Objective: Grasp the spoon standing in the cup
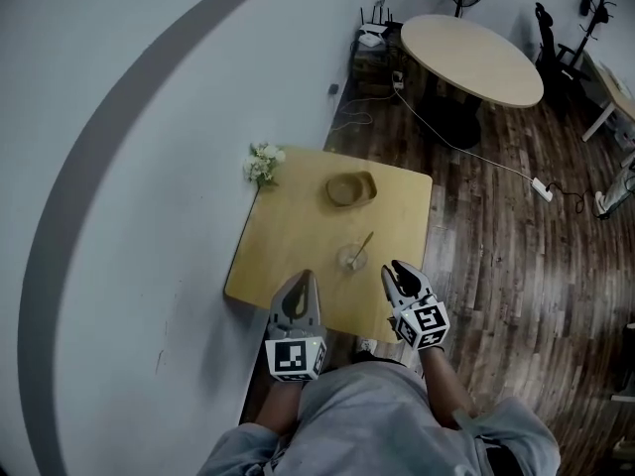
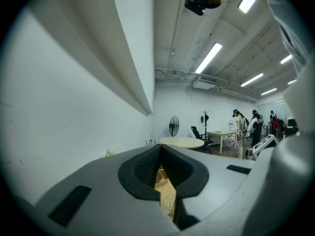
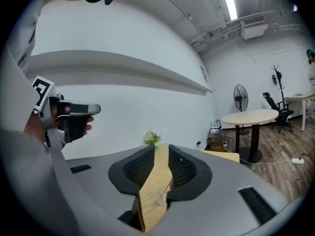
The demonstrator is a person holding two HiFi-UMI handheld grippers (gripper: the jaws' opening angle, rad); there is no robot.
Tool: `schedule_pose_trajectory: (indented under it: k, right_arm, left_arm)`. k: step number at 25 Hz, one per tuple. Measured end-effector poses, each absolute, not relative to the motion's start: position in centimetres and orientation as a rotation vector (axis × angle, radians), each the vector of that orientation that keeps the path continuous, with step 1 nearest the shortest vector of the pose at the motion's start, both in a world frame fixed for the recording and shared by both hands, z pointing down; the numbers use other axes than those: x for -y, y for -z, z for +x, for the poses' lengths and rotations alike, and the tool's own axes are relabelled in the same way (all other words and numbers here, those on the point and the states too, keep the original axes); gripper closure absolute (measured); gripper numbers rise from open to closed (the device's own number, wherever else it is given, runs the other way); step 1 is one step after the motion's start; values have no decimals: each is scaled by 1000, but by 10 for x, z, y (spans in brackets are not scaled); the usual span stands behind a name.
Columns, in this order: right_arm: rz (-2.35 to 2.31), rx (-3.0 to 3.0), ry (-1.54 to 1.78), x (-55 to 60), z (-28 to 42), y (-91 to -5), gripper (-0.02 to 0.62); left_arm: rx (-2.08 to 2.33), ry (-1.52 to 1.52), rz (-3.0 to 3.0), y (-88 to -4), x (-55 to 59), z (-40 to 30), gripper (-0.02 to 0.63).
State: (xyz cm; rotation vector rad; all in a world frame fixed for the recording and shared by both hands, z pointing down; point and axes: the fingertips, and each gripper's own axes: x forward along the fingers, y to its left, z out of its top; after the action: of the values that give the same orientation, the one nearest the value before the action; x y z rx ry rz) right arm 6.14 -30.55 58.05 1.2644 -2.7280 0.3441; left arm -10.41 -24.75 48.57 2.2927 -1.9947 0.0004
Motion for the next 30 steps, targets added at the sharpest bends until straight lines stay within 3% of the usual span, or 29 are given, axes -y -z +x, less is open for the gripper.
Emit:
schedule_pose_trajectory:
  k: [30]
  right_arm:
    - [963, 2569, -663, 398, 16, -708, 459]
  left_arm:
    - [2288, -89, 1962, -494, 268, -171, 604]
